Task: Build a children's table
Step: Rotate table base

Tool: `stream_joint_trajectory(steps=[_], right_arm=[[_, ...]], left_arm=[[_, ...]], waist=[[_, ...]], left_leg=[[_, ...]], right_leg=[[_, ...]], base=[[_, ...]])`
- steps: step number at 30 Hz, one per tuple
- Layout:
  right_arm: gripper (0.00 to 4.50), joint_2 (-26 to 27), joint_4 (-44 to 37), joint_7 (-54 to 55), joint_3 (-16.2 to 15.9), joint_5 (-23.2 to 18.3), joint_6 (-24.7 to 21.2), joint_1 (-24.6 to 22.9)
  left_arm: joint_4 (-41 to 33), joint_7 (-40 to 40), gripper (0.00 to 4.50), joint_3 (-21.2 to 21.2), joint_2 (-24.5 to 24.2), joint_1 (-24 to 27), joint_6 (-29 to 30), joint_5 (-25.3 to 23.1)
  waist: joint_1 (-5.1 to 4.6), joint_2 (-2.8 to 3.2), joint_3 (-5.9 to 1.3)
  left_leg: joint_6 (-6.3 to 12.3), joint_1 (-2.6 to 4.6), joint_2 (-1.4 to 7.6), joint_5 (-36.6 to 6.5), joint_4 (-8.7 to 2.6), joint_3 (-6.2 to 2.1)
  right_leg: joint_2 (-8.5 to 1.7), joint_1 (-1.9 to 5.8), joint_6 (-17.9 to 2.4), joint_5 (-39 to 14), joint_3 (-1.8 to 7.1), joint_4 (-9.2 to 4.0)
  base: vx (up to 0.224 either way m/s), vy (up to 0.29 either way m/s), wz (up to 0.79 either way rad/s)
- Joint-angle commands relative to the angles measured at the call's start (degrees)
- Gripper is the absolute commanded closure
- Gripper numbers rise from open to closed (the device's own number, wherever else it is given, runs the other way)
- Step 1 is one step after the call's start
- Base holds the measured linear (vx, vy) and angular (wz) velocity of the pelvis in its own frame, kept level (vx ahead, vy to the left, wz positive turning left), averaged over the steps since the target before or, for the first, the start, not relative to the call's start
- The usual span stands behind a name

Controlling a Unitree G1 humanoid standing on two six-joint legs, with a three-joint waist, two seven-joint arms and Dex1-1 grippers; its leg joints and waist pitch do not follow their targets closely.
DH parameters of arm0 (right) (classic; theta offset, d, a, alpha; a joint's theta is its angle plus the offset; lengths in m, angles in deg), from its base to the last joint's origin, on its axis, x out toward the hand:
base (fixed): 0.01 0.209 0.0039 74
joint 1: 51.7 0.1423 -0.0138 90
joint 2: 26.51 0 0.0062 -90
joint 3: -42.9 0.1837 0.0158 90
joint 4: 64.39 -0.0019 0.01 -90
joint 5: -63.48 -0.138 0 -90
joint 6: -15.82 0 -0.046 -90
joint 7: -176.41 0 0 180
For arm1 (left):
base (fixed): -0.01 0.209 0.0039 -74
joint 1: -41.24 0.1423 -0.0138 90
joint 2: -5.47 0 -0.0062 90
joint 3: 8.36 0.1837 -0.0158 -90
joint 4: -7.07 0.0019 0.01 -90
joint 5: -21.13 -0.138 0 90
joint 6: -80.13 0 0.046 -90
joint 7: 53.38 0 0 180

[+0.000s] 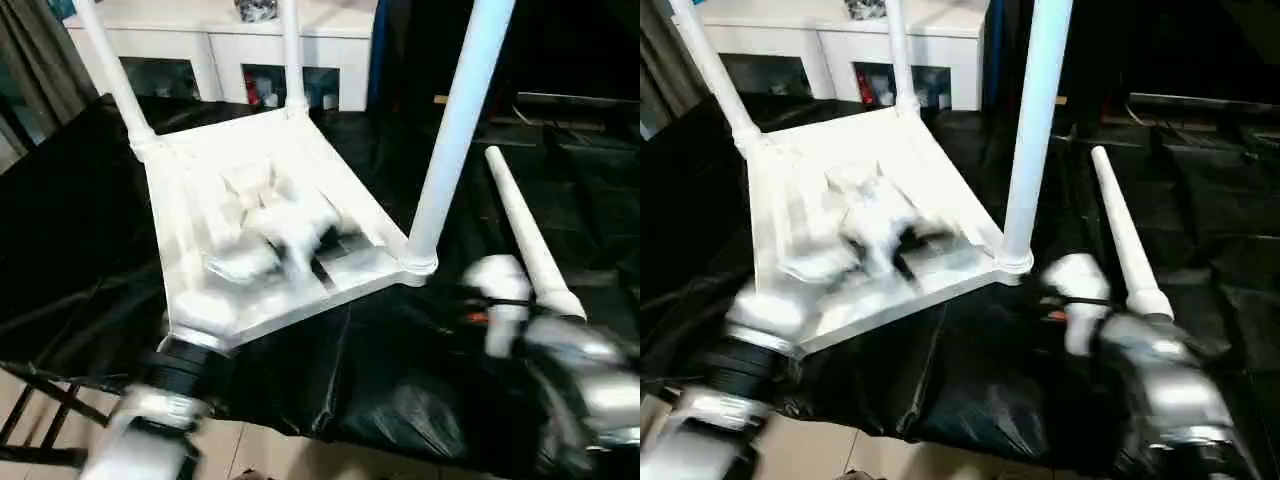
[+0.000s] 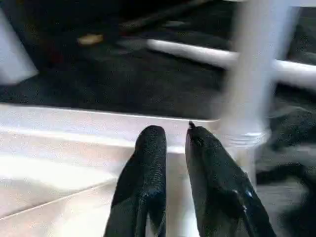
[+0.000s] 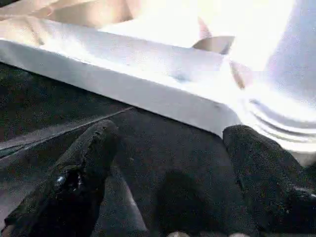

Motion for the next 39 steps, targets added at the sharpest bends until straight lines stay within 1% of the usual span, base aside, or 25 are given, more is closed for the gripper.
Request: stream_joint_trajectory(steps=[1, 2, 3, 4, 5, 7, 8, 9, 12, 14, 15, 16, 17, 20, 21, 22, 23, 24, 25, 28, 30, 31, 33, 36, 39], right_arm=[[0.67, 0.9, 0.3, 1.8, -1.4, 1.2, -1.4, 1.0], [0.67, 2.0, 0.2, 2.6, -2.3, 1.2, -1.9, 1.4], [0.67, 2.6, 0.5, 3.0, -2.8, 1.4, -1.8, 1.7], [0.67, 2.6, 0.5, 3.0, -2.9, 1.4, -1.8, 1.7], [0.67, 3.3, 0.8, 3.5, -3.4, 1.8, -1.6, 1.9], [0.67, 4.1, 2.0, 4.6, -3.8, 2.9, -0.8, 2.6], [0.67, 4.4, 2.6, 5.2, -3.9, 3.2, -0.7, 2.9], [0.67, 4.7, 2.9, 5.6, -4.0, 3.4, -0.6, 3.0], [0.67, 5.6, 4.1, 7.9, -3.9, 4.2, -1.0, 4.0], [0.67, 5.8, 4.8, 8.9, -3.9, 4.4, -1.3, 4.4], [0.85, 6.2, 5.6, 9.7, -3.6, 4.3, -1.5, 4.9], [0.85, 6.2, 5.6, 9.7, -3.6, 4.3, -1.5, 4.9], [0.85, 7.1, 7.7, 11.2, -3.3, 5.2, -0.9, 6.2], [1.2, 7.8, 10.3, 12.9, -3.1, 6.1, 0.2, 7.9], [1.25, 7.9, 10.5, 13.0, -3.1, 6.1, 0.3, 8.1], [1.32, 8.2, 11.0, 13.4, -3.0, 6.2, 0.4, 8.5], [1.43, 9.3, 13.9, 15.3, -2.4, 6.5, 1.0, 10.9], [1.43, 9.5, 14.8, 15.9, -2.4, 6.7, 1.2, 11.6], [1.66, 9.9, 16.1, 16.6, -2.2, 6.9, 1.6, 12.6], [1.9, 10.7, 19.7, 17.8, -2.3, 7.4, 3.1, 15.2], [2.01, 11.2, 22.9, 18.4, -2.8, 8.3, 4.3, 17.3], [2.17, 11.5, 24.8, 18.6, -3.2, 8.8, 5.1, 18.4], [2.35, 12.2, 28.4, 18.6, -3.6, 9.5, 6.5, 20.3], [2.57, 13.5, 33.6, 18.7, -4.4, 10.4, 8.4, 23.2], [2.73, 14.2, 35.6, 18.7, -4.8, 10.6, 9.2, 24.5]], left_arm=[[-2.5, -1.9, 3.68, -1.2, -2.8, 1.4, 4.3, -3.6], [-4.1, -2.4, 3.68, -1.4, -6.1, 3.2, 7.6, -6.0], [-4.3, -2.9, 3.68, -1.2, -8.3, 4.5, 8.8, -7.9], [-4.3, -2.9, 3.68, -1.2, -8.4, 4.5, 8.8, -8.0], [-4.4, -3.5, 3.68, -0.9, -10.7, 5.9, 9.6, -10.2], [-4.3, -6.3, 3.84, -1.7, -13.0, 6.7, 10.3, -12.9], [-4.7, -7.8, 3.95, -1.9, -14.0, 7.0, 10.9, -13.9], [-5.1, -8.8, 3.95, -2.0, -14.7, 7.3, 11.5, -14.4], [-5.7, -10.4, 4.3, -1.7, -16.4, 8.2, 14.0, -15.0], [-5.8, -9.9, 4.41, -1.6, -16.3, 8.6, 15.0, -14.7], [-5.3, -9.0, 4.46, -1.2, -16.2, 8.9, 15.2, -14.2], [-5.3, -9.0, 4.46, -1.2, -16.2, 8.9, 15.2, -14.2], [-4.0, -6.6, 4.46, 1.1, -16.7, 9.6, 15.3, -14.7], [-3.0, -5.8, 4.5, 2.3, -16.6, 9.5, 16.2, -14.4], [-2.9, -5.7, 4.5, 2.6, -16.7, 9.4, 16.3, -14.5], [-2.7, -5.5, 4.5, 3.0, -16.9, 9.4, 16.5, -14.6], [-2.6, -2.7, 4.5, 5.3, -18.4, 9.9, 18.2, -14.3], [-2.5, -1.5, 4.5, 6.1, -19.0, 10.1, 18.4, -14.4], [-2.6, 0.0, 4.5, 6.8, -19.7, 10.5, 19.0, -14.1], [-4.6, 4.4, 4.5, 8.4, -21.7, 11.6, 20.8, -12.9], [-8.0, 9.3, 4.5, 9.4, -22.6, 12.1, 23.4, -9.6], [-9.7, 11.6, 4.5, 9.6, -22.2, 12.0, 24.4, -7.1], [-12.1, 15.3, 4.5, 10.1, -21.4, 11.9, 25.6, -3.0], [-13.6, 17.5, 4.5, 11.1, -18.4, 10.3, 26.6, 0.5], [-14.1, 18.8, 4.5, 11.3, -16.7, 9.1, 27.5, 2.3]], waist=[[0.2, -0.72, -3.67], [-0.02, -1.04, -3.56], [0.03, -0.81, -3.6], [0.03, -0.88, -3.59], [0.13, -0.52, -3.54], [0.18, -0.27, -3.51], [0.3, -0.59, -3.41], [0.53, -0.44, -3.36], [0.56, -0.42, -3.14], [0.6, -0.48, -3.05], [0.6, -0.54, -3.08], [0.63, -0.51, -3.16], [0.65, -0.55, -3.28], [0.59, -0.45, -3.41], [0.48, -0.21, -3.47], [0.45, -0.3, -3.58], [0.52, 0.1, -3.68], [0.3, -0.1, -3.65], [0.19, 0.03, -3.66], [-0.11, -0.02, -3.63], [-0.42, -0.02, -3.57], [-0.51, -0.5, -3.51], [-0.43, -0.27, -3.44], [-0.5, -0.46, -3.39], [-0.52, -0.6, -3.68]], left_leg=[[5.43, 0.25, 2.71, -6.6, -3.47, -1.18], [5.32, 0.23, 2.68, -6.7, -3.54, -1.11], [5.13, 0.31, 2.67, -6.7, -3.52, -1.12], [4.98, 0.34, 2.69, -6.8, -3.53, -1.08], [4.26, 0.46, 2.72, -7.7, -3.66, -1.13], [3.44, 0.64, 2.78, -8.9, -3.79, -1.09], [2.96, 0.69, 2.84, -9.7, -3.94, -1.07], [2.71, 0.75, 2.79, -10.1, -3.97, -1.12], [1.2, 0.7, 2.63, -12.8, -4.27, -1.24], [0.93, 0.72, 2.61, -13.1, -4.32, -1.22], [0.82, 0.75, 2.53, -13.3, -4.28, -1.19], [0.81, 0.67, 2.52, -12.9, -4.28, -1.23], [0.96, 0.62, 2.49, -12.1, -4.22, -1.27], [1.14, 0.53, 2.42, -10.8, -4.08, -1.19], [1.13, 0.52, 2.36, -10.5, -3.99, -1.14], [1.27, 0.52, 2.36, -9.8, -3.92, -1.16], [1.37, 0.57, 2.35, -9.3, -3.85, -1.2], [1.46, 0.43, 2.27, -9.1, -3.9, -1.2], [1.46, 0.46, 2.25, -9.0, -3.82, -1.15], [1.13, 0.5, 2.39, -9.6, -3.9, -1.23], [0.94, 0.53, 2.39, -9.8, -3.92, -1.14], [1.06, 0.51, 2.38, -9.5, -3.9, -1.01], [1.17, 0.63, 2.34, -9.5, -3.82, -0.89], [1.34, 0.56, 2.25, -9.6, -3.79, -0.84], [1.74, 0.42, 2.3, -7.5, -3.61, -0.83]], right_leg=[[-3.56, 3.19, -12.6, -8.3, 2.34, -4.01], [-3.57, 3.17, -12.6, -8.3, 2.41, -4.09], [-3.6, 3.14, -12.7, -8.3, 2.45, -4.0], [-3.56, 3.07, -12.7, -8.4, 2.47, -4.01], [-3.58, 2.92, -12.5, -9.5, 2.51, -4.07], [-3.51, 2.76, -12.5, -9.4, 2.6, -4.16], [-3.41, 2.7, -12.6, -9.3, 2.65, -4.22], [-3.56, 2.71, -12.6, -9.7, 2.67, -4.16], [-3.68, 2.71, -11.8, -13.4, 2.73, -4.46], [-3.76, 2.67, -11.4, -14.2, 2.83, -4.61], [-3.77, 2.64, -11.2, -14.8, 2.88, -4.68], [-3.79, 2.66, -11.1, -14.4, 2.91, -4.59], [-3.81, 2.67, -11.2, -13.5, 2.93, -4.49], [-3.76, 2.68, -12.0, -11.3, 2.92, -4.25], [-3.66, 2.69, -12.3, -10.0, 2.88, -4.16], [-3.67, 2.81, -12.7, -8.6, 2.88, -3.95], [-3.81, 2.81, -13.2, -7.5, 2.87, -3.77], [-3.71, 2.84, -13.4, -7.3, 2.82, -3.78], [-3.66, 2.92, -13.7, -6.7, 2.8, -3.72], [-3.92, 3.05, -14.5, -7.0, 2.78, -3.63], [-3.89, 3.04, -15.1, -7.0, 2.79, -3.54], [-3.83, 3.03, -15.4, -7.1, 2.82, -3.63], [-3.87, 2.89, -15.9, -7.6, 2.85, -3.64], [-3.88, 3.07, -15.7, -8.6, 2.84, -3.68], [-3.83, 3.39, -16.0, -5.5, 2.87, -3.3]], base=[[0.0, 0.0, 0.0], [0.0, 0.0, 0.0], [0.0, 0.0, 0.0], [0.0, 0.0, 0.0], [0.0, 0.0, 0.0], [0.0, 0.0, 0.0], [0.0, 0.0, 0.0], [0.0, 0.0, 0.0], [0.0, 0.0, 0.0], [0.0, 0.0, 0.0], [0.0, 0.0, 0.0], [0.0, 0.0, 0.0], [0.0, 0.0, 0.0], [0.0, 0.0, 0.0], [0.0, 0.0, 0.0], [0.0, 0.0, 0.0], [0.0, 0.0, 0.0], [0.0, 0.0, 0.0], [0.0, 0.0, 0.0], [0.0, 0.0, 0.0], [0.0, 0.0, 0.0], [0.0, 0.0, 0.0], [0.0, 0.0, 0.0], [0.0, 0.0, 0.0], [0.0, 0.0, 0.0]])
